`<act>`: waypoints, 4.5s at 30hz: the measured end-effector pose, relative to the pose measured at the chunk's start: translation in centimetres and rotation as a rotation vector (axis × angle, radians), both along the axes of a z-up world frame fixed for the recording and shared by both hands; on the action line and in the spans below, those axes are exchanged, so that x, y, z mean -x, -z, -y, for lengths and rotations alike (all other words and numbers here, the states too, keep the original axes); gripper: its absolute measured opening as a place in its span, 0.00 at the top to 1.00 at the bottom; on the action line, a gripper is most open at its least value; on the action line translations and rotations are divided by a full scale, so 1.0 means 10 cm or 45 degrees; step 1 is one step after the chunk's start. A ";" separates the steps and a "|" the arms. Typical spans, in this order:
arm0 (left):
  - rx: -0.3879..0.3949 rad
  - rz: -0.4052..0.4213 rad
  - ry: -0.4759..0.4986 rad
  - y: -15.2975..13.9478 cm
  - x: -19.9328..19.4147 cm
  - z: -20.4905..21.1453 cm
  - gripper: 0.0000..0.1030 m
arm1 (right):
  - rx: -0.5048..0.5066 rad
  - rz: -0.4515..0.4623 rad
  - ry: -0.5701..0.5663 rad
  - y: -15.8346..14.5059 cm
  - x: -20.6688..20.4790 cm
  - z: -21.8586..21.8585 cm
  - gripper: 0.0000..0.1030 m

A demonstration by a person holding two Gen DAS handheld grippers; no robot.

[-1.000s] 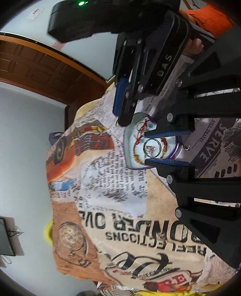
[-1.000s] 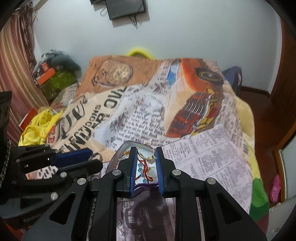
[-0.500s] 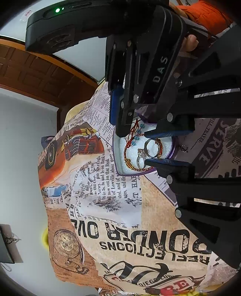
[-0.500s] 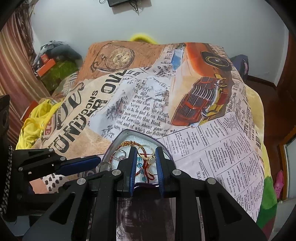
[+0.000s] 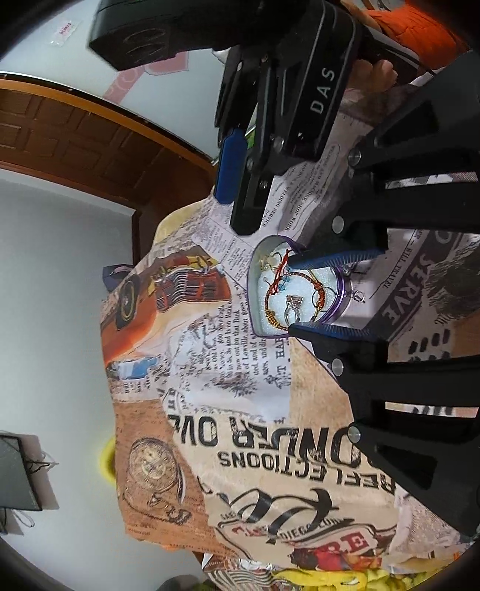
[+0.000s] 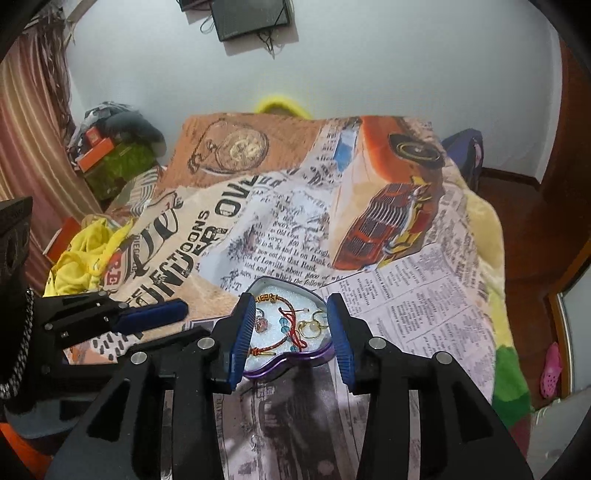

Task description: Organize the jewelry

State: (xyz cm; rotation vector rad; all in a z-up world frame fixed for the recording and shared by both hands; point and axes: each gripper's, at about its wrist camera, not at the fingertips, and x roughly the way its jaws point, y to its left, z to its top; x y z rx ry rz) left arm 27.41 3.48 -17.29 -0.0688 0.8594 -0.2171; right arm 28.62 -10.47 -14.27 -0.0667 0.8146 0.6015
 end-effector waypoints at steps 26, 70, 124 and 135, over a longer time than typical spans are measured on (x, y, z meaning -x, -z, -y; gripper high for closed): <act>-0.092 -0.043 -0.101 0.08 0.59 -0.15 0.61 | 0.201 0.024 0.016 0.22 0.71 0.14 0.64; -0.054 -0.246 0.038 0.88 -0.05 0.15 0.66 | 0.168 0.011 -0.021 0.52 0.58 0.07 0.89; 0.005 0.068 0.016 -0.04 0.03 0.04 0.93 | 0.034 0.220 0.034 -0.25 0.27 -0.09 0.89; 0.031 -0.058 0.067 0.36 -0.21 0.09 0.93 | 0.112 0.073 0.021 0.20 0.00 -0.19 0.89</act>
